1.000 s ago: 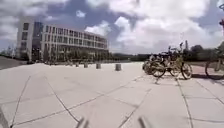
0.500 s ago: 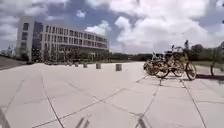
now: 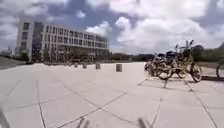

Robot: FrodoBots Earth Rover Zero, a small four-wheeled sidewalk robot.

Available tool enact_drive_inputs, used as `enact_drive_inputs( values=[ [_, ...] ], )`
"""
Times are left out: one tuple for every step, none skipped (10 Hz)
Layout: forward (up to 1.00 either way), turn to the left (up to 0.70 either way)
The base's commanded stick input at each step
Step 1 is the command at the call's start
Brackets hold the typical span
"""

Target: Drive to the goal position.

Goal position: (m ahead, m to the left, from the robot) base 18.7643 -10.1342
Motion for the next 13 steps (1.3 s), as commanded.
enact_drive_inputs(
  values=[
    [0.5,0.0],
    [0.5,-0.01],
    [0.5,-0.4],
    [0.5,-0.5],
    [0.5,-0.5],
    [0.5,-0.14],
    [0.5,0.0],
    [0.5,0.0],
    [0.5,0.0],
    [0.5,0.0],
    [0.5,0.0],
    [0.5,0.0],
    [0.5,0.0]
  ],
)
